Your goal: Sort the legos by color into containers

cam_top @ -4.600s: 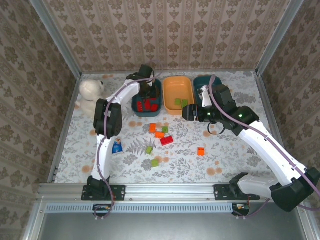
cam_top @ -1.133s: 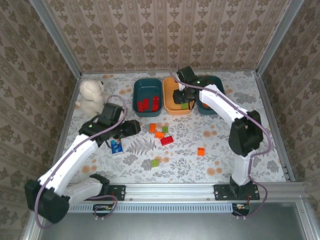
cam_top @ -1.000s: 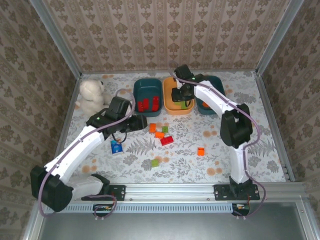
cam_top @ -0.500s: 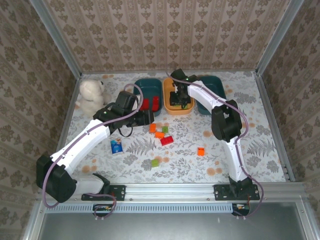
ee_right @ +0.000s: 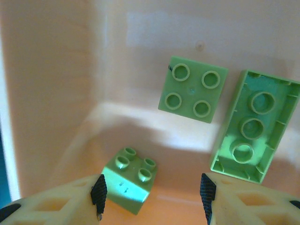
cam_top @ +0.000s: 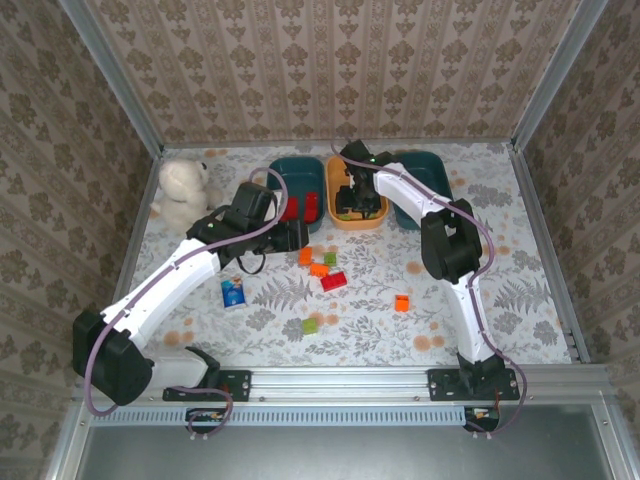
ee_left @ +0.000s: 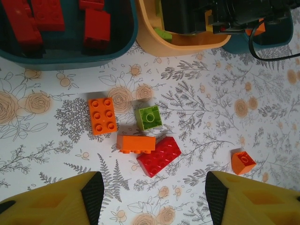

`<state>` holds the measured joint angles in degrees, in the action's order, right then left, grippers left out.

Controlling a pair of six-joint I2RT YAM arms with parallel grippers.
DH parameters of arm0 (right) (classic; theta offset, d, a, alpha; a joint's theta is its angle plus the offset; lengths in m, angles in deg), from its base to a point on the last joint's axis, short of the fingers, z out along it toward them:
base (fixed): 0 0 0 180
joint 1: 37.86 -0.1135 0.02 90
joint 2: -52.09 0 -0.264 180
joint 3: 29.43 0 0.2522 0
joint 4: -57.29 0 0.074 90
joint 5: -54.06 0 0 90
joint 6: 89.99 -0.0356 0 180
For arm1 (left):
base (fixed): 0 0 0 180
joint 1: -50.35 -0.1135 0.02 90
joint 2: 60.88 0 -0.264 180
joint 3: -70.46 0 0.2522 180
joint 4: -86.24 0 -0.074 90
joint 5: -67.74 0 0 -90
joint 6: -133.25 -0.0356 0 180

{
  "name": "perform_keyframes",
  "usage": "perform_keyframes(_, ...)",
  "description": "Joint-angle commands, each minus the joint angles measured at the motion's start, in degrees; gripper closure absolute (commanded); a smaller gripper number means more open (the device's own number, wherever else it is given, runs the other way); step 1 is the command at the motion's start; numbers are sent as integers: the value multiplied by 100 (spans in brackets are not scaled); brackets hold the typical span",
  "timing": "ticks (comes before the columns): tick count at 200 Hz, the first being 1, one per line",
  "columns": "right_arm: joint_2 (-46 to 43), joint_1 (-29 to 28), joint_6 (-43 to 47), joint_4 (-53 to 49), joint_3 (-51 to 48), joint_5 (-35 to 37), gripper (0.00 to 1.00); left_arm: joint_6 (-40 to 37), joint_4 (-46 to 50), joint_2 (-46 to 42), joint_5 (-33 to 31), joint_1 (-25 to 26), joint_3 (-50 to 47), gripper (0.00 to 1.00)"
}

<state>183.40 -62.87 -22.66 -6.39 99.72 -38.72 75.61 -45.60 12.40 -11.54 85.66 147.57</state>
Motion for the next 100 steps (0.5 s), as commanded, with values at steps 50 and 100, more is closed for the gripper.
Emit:
perform_keyframes(50, -3317, -39, -277, 723, -2156, 728, 40, -1429, 314, 902, 121, 890, 876, 33)
perform_keyframes(100, -6283, -40, -736, 694, -4570, 998, 38, -1671, 174, 1971, -264, 1930, 1358, 30)
